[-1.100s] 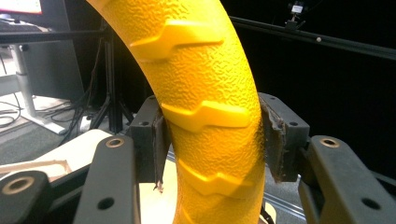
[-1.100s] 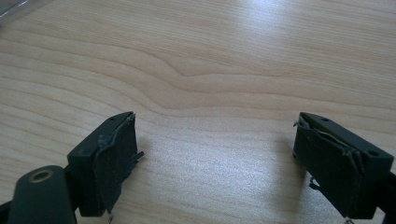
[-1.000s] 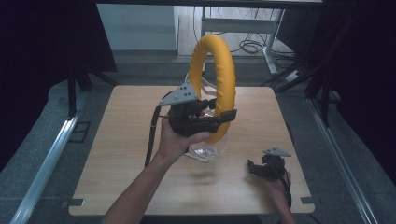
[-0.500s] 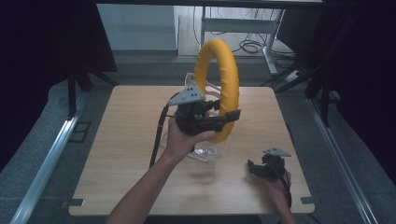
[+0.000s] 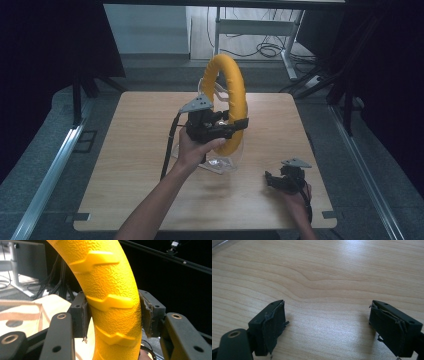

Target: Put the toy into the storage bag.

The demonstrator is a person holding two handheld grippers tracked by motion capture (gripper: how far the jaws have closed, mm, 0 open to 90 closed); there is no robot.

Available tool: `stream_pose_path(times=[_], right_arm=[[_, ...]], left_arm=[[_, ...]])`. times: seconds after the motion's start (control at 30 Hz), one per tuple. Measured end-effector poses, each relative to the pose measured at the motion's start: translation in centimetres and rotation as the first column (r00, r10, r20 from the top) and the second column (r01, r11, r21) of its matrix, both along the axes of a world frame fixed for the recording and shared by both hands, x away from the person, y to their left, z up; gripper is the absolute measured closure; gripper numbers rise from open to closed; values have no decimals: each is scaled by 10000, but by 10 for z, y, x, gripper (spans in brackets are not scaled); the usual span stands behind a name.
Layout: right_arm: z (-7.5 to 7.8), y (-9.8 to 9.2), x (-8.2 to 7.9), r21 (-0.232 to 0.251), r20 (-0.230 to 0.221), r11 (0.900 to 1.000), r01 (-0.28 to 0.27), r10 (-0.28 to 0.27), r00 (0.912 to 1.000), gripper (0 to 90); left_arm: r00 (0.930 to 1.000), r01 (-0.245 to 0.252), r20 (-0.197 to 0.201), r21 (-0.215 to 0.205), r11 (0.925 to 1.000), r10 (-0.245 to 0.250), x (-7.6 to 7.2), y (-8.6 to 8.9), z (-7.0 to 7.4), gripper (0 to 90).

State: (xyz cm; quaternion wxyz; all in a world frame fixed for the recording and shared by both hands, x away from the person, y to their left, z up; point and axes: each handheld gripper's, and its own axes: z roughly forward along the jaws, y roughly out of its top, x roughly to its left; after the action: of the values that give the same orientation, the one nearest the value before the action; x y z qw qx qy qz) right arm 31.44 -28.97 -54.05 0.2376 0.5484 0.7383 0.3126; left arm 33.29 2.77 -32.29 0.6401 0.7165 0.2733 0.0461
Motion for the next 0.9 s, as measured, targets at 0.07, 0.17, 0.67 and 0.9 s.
stream_pose_path(times=[0.07,0.17,0.67,0.9], right_arm=[[0,0,0,3,-2,10000,-2,2,10000,137],[0,0,0,21,-19,10000,13,-13,10000,137],[0,0,0,22,-28,10000,0,0,10000,137],[0,0,0,16,-24,10000,-6,6,10000,137]], left_arm=[[9998,-53,-190,-12,10000,52,4,1,-6,481],[9988,-127,-464,60,9999,130,11,2,-15,481],[9932,-374,-1090,316,9988,407,24,4,-40,481],[9907,-375,-1285,539,9978,441,25,2,-52,481]])
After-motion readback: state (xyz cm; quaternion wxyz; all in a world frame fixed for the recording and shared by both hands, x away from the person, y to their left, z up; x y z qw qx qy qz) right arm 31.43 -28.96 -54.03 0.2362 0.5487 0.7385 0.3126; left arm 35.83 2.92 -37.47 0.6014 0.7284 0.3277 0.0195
